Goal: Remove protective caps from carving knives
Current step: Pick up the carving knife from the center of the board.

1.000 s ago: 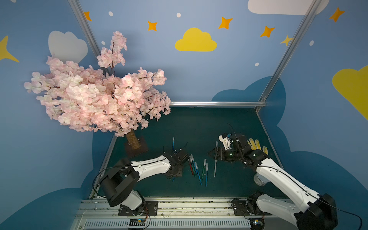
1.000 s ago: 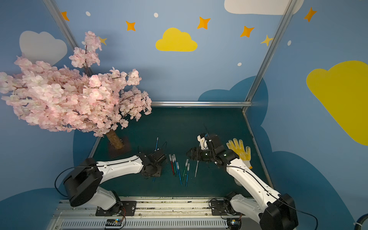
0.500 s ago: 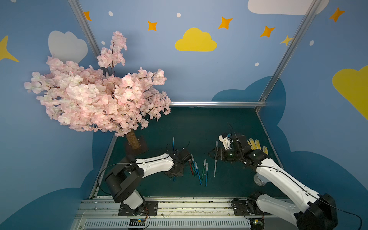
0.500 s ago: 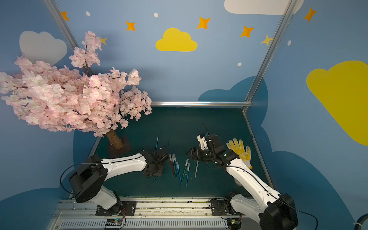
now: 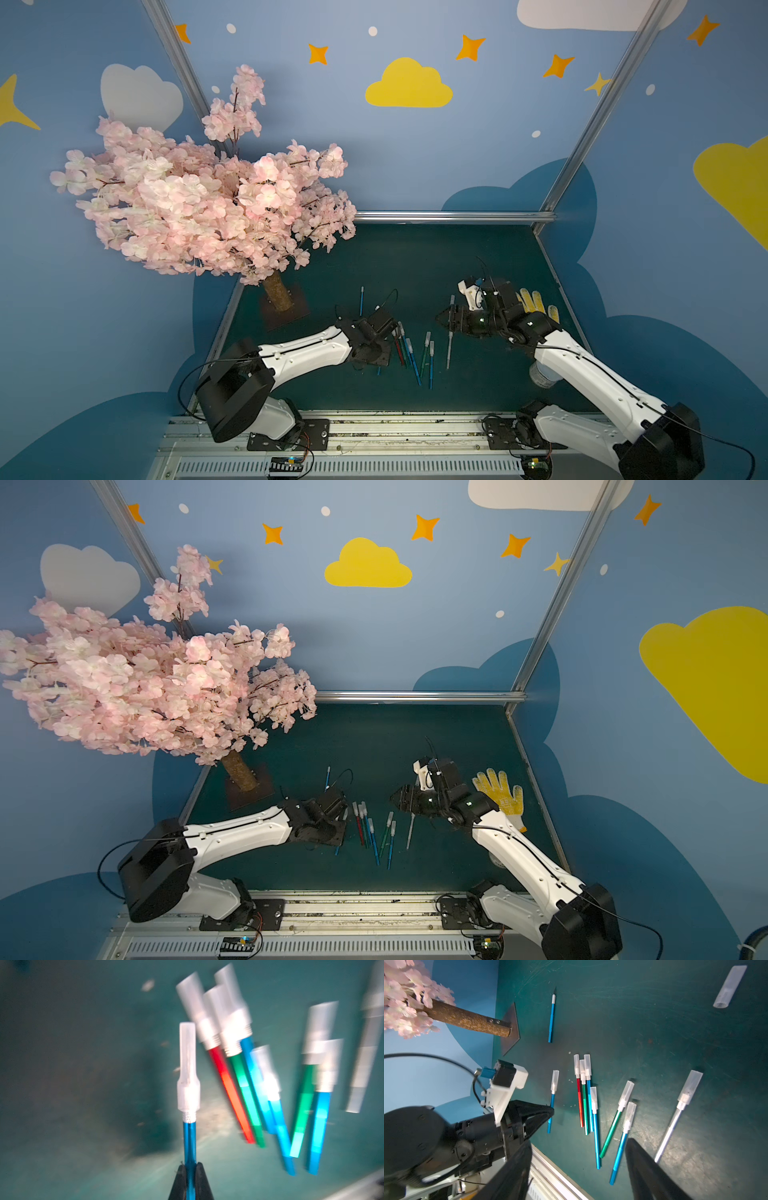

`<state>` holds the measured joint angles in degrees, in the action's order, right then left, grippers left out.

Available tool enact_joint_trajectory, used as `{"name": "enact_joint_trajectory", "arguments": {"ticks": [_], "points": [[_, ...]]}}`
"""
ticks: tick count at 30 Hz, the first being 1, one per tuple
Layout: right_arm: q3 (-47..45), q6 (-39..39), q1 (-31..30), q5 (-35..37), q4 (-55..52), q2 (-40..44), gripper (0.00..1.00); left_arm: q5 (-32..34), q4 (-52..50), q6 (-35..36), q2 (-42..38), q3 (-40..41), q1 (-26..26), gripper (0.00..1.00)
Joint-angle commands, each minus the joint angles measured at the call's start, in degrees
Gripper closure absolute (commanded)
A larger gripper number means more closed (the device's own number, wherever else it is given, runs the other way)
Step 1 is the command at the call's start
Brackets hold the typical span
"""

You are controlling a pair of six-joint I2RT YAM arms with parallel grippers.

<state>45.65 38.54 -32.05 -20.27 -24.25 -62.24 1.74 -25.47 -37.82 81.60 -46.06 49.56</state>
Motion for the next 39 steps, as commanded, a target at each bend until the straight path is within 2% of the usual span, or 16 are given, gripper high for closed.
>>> {"name": "enact_joint_trajectory", "arguments": {"ticks": [1, 11, 26, 35, 39], "points": [[1.7, 2.2, -0.2, -0.7, 1.4, -1.8, 0.36, -6.5, 7.8, 2.1, -1.7, 0.4, 0.2, 0.91], [4.7, 4.4, -0.3, -2.2, 3.2, -6.6, 0.51, -9.7, 15.3, 1.9, -1.7, 0.5, 1.0, 0.91], [12.4, 1.9, -1.5, -7.1, 1.3, -17.7, 0.54, -12.9, 19.2, 1.2, -1.7, 0.5, 1.9, 0.92], [11.6, 2.3, -2.3, -7.0, 2.8, -19.0, 0.58, -13.2, 19.9, 1.0, -1.8, 0.5, 1.9, 0.92], [11.1, 2.6, -2.7, -6.8, 3.2, -19.3, 0.63, -13.2, 20.2, 0.5, -1.9, 0.5, 1.9, 0.92]]}}
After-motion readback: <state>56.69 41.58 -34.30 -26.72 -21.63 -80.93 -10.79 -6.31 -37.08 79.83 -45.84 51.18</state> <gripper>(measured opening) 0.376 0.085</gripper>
